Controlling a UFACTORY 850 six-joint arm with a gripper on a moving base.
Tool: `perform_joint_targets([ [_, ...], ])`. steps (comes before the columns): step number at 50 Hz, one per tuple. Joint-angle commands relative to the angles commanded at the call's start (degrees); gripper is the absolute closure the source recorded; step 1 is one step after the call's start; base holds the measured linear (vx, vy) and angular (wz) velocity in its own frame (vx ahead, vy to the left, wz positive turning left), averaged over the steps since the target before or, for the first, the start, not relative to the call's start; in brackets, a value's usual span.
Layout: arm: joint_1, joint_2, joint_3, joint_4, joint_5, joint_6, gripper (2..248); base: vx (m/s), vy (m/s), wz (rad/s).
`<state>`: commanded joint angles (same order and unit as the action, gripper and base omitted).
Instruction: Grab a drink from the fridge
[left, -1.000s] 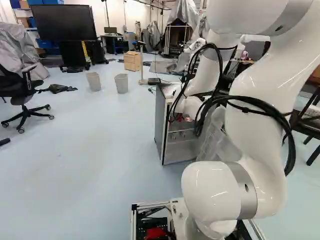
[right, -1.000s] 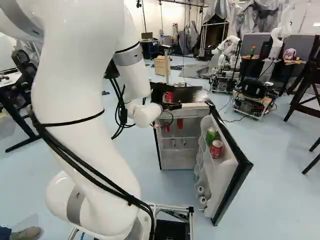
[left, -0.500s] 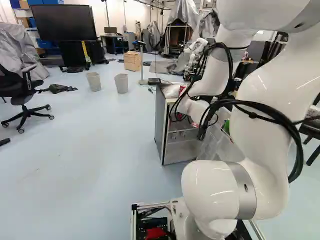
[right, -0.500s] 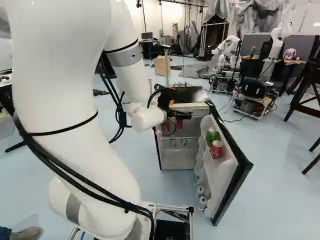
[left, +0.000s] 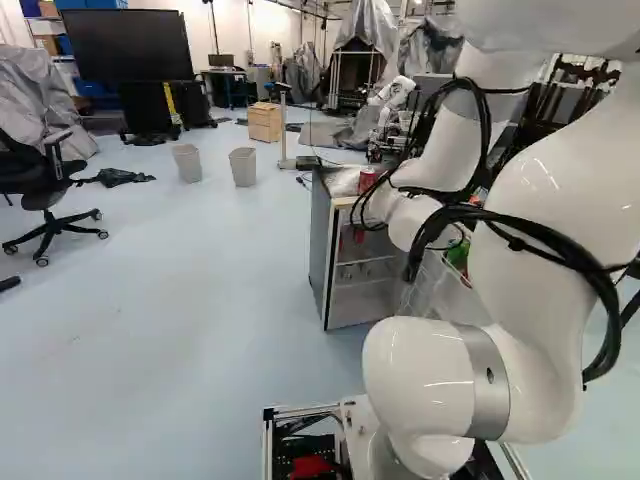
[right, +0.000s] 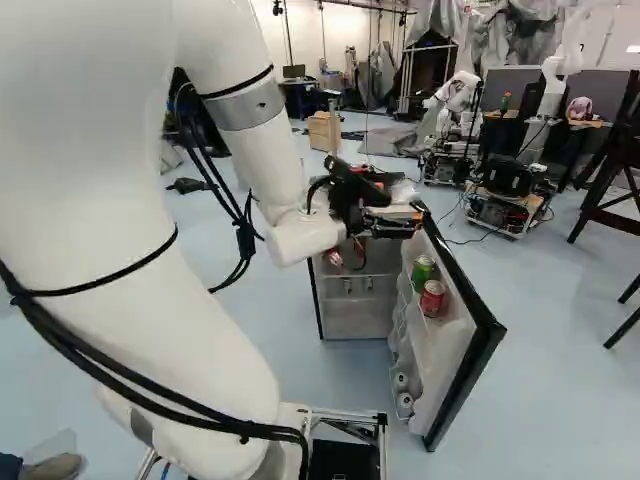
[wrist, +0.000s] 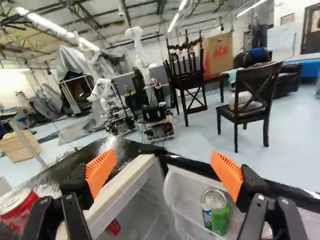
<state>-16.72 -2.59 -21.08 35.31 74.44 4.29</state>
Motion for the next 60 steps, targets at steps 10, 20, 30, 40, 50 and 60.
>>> perform_joint_targets([
  [10,-2.1,0.8,-0.8,3.3,1.7,0.0,3,0.000,0.000,0.000],
  [20,-3.8,-0.6,-4.0,3.7,-3.5,0.0,3,0.000,0.000,0.000],
  [30,-5.1,-2.4,-7.5,3.8,-9.3,0.0,3,0.000,0.000,0.000],
  [40,-6.3,-4.2,-11.0,3.8,-15.3,0.0,3,0.000,0.000,0.000],
  [50,-7.7,-5.4,-13.9,3.8,-21.3,0.0,3,0.000,0.000,0.000],
  [60,-9.4,-5.8,-15.8,3.7,-27.3,0.0,3,0.000,0.000,0.000],
])
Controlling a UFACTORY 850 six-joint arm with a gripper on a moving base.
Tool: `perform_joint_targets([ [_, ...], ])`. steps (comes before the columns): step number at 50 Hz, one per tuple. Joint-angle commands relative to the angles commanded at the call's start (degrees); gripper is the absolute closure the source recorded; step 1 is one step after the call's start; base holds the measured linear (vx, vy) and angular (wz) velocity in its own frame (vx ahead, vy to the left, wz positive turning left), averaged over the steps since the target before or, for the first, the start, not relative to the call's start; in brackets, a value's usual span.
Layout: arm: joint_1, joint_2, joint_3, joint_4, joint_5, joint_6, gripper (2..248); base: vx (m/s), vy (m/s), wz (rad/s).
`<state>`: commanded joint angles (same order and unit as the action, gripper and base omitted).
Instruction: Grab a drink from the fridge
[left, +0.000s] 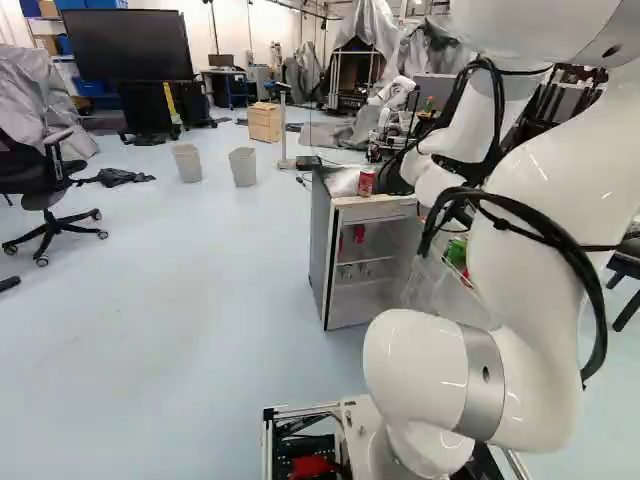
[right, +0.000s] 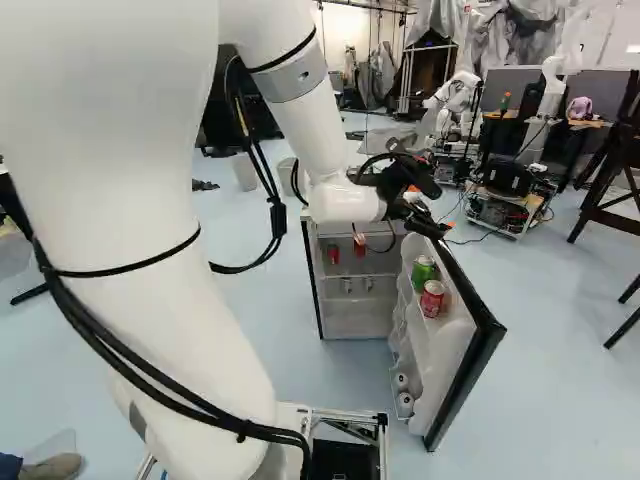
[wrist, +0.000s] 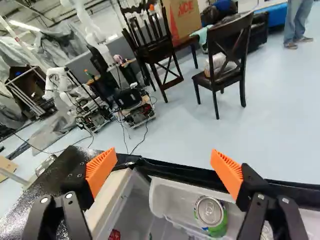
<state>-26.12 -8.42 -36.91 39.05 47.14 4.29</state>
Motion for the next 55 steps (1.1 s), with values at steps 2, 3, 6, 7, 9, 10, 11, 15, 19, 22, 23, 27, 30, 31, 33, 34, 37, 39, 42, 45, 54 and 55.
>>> perform_joint_targets([
  [2,-0.4,0.0,-0.3,-0.2,-1.2,0.0,3,0.000,0.000,0.000],
  [3,-0.5,0.0,-0.5,-0.3,-1.8,0.0,3,0.000,0.000,0.000],
  [6,-1.1,0.0,-0.9,-0.9,-3.6,0.0,3,0.000,0.000,0.000],
  [7,-1.3,0.1,-1.0,-1.2,-4.2,0.0,3,0.000,0.000,0.000],
  [9,-1.7,0.1,-1.2,-1.8,-5.4,0.0,3,0.000,0.000,0.000],
  [10,-1.9,0.2,-1.3,-2.1,-6.0,0.0,3,0.000,0.000,0.000],
  [11,-2.1,0.2,-1.4,-2.4,-6.5,0.0,3,0.000,0.000,0.000],
  [15,-2.8,0.3,-1.9,-3.8,-8.8,0.0,3,0.000,0.000,0.000],
  [19,-3.6,0.5,-2.3,-5.2,-11.1,0.0,3,0.000,0.000,0.000],
  [22,-4.1,0.6,-2.6,-6.2,-12.8,0.0,3,0.000,0.000,0.000],
  [23,-4.3,0.6,-2.7,-6.6,-13.4,0.0,3,0.000,0.000,0.000],
  [27,-5.1,0.8,-3.1,-8.0,-15.6,0.0,3,0.000,0.000,0.000],
  [30,-5.7,0.9,-3.4,-9.1,-17.3,0.0,3,0.000,0.000,0.000],
  [31,-5.8,1.0,-3.5,-9.4,-17.9,0.0,3,0.000,0.000,0.000],
  [33,-6.2,1.1,-3.7,-10.1,-19.0,0.0,3,0.000,0.000,0.000],
  [34,-6.4,1.1,-3.8,-10.4,-19.7,0.0,3,0.000,0.000,0.000],
  [37,-7.0,1.3,-4.1,-11.3,-21.4,0.0,3,0.000,0.000,0.000],
  [39,-7.3,1.4,-4.3,-11.8,-22.6,0.0,3,0.000,0.000,0.000],
  [42,-7.9,1.5,-4.5,-12.5,-24.4,0.0,3,0.000,0.000,0.000],
  [45,-8.5,1.6,-4.8,-13.1,-26.2,0.0,3,0.000,0.000,0.000],
  [54,-10.2,2.1,-5.6,-14.1,-30.5,0.0,3,0.000,0.000,0.000],
  [55,-10.4,2.2,-5.8,-14.2,-30.7,0.0,3,0.000,0.000,0.000],
])
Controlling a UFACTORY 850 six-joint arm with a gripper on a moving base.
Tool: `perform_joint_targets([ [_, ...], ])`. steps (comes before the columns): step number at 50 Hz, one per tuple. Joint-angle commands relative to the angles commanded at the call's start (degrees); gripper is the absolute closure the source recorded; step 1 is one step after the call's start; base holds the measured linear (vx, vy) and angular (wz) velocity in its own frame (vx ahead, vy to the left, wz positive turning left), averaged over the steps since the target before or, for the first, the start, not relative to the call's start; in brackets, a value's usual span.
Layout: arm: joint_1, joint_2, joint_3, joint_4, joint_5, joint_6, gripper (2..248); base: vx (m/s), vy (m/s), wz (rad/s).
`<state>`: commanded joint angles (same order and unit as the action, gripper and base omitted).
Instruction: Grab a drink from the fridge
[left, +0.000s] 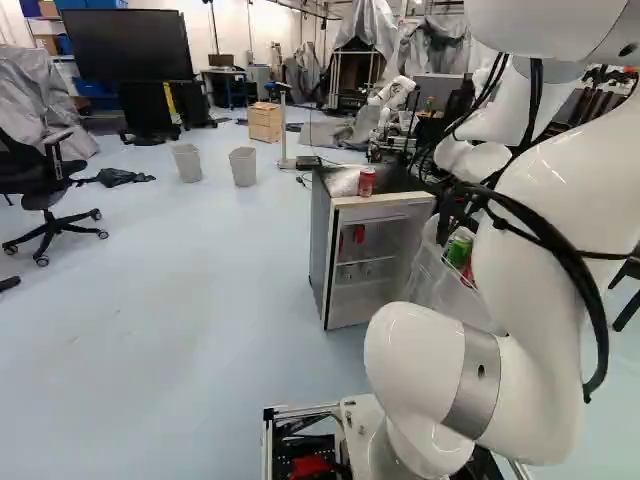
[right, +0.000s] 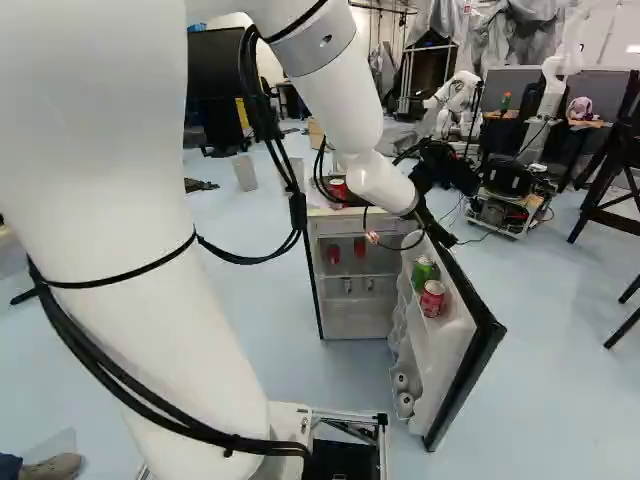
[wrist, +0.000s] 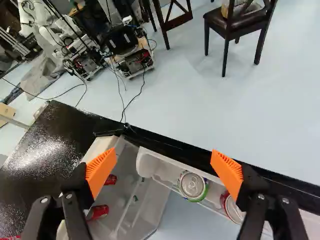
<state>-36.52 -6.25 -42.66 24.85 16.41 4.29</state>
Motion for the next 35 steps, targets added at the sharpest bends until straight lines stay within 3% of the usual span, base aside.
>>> perform_joint_targets([
  [18,-3.3,0.6,-1.9,-0.1,-1.0,0.0,3,0.000,0.000,0.000],
  [35,-6.1,0.6,-4.4,-0.1,-5.0,0.0,3,0.000,0.000,0.000],
])
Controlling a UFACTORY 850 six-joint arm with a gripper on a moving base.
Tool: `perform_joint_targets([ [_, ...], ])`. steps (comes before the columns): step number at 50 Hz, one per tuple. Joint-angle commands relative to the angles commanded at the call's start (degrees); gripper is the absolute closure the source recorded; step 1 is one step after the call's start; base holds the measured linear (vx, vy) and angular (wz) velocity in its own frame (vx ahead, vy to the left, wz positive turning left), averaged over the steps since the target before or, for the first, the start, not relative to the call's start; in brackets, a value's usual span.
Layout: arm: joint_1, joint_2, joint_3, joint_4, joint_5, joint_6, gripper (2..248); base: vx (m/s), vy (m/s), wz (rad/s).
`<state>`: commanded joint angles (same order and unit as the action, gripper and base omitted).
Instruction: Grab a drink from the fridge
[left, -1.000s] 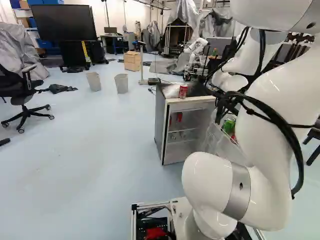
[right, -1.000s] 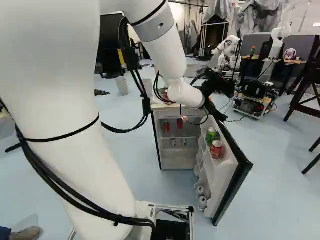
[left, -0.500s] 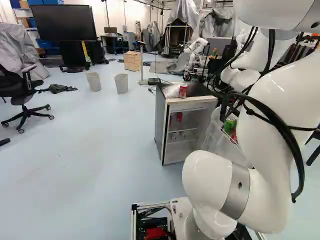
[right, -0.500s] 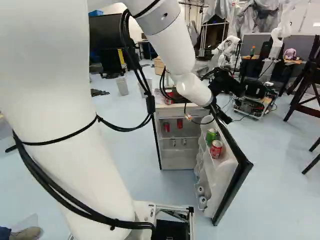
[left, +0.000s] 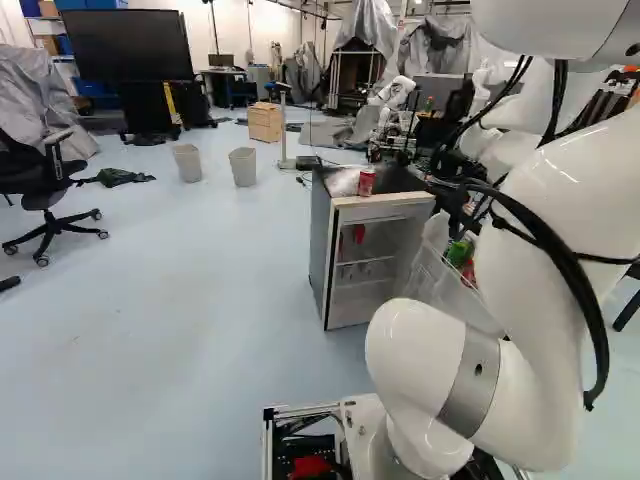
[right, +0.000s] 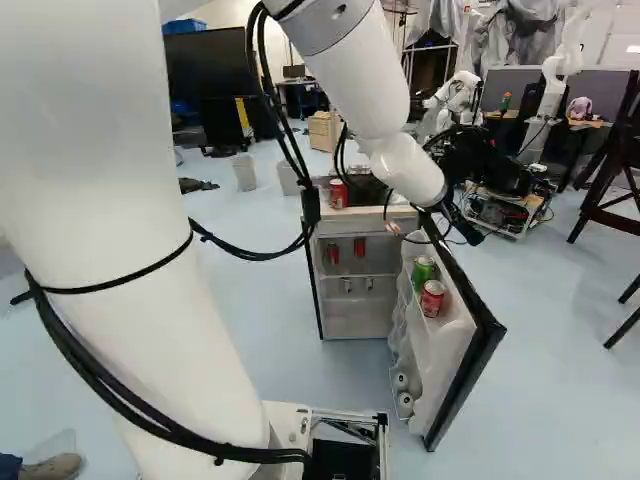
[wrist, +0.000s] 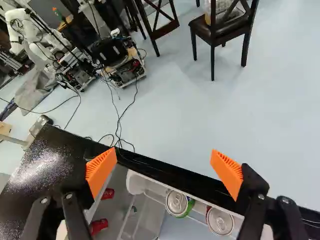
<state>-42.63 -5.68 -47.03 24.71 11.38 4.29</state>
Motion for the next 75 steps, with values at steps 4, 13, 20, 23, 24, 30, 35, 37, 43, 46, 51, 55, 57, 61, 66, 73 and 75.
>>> perform_joint_targets([
  [4,-0.7,-0.2,-0.6,0.0,-1.1,0.0,3,0.000,0.000,0.000],
  [13,-2.2,-1.3,-2.0,0.0,-3.5,0.0,3,0.000,0.000,0.000],
  [20,-3.3,-2.3,-3.2,0.0,-5.4,0.0,3,0.000,0.000,0.000],
  [23,-3.8,-2.7,-3.7,0.0,-6.2,0.0,3,0.000,0.000,0.000],
  [24,-4.0,-2.9,-3.8,0.0,-6.4,0.0,3,0.000,0.000,0.000],
  [30,-4.9,-3.8,-4.8,0.0,-7.7,0.0,3,0.000,0.000,0.000],
  [35,-5.7,-5.1,-5.7,0.0,-8.6,0.0,3,0.000,0.000,0.000],
  [37,-6.0,-5.6,-6.1,0.0,-8.9,0.0,3,0.000,0.000,0.000],
  [43,-7.0,-7.4,-7.3,0.0,-9.6,0.0,3,0.000,0.000,0.000],
  [46,-7.4,-8.3,-7.9,0.0,-9.8,0.0,3,0.000,0.000,0.000],
  [51,-8.2,-9.8,-8.9,0.0,-10.1,0.0,3,0.000,0.000,0.000],
  [55,-8.8,-11.0,-9.8,0.0,-10.3,0.0,3,0.000,0.000,0.000],
  [57,-9.1,-11.6,-10.2,0.0,-10.4,0.0,3,0.000,0.000,0.000],
  [61,-9.7,-12.8,-11.1,0.0,-10.6,0.0,3,0.000,0.000,0.000],
  [66,-10.4,-14.4,-12.2,0.0,-10.9,0.0,3,0.000,0.000,0.000],
  [73,-11.1,-16.2,-13.4,0.0,-11.2,0.0,3,0.000,0.000,0.000],
  [75,-11.1,-16.6,-13.6,0.0,-11.3,0.0,3,0.000,0.000,0.000],
])
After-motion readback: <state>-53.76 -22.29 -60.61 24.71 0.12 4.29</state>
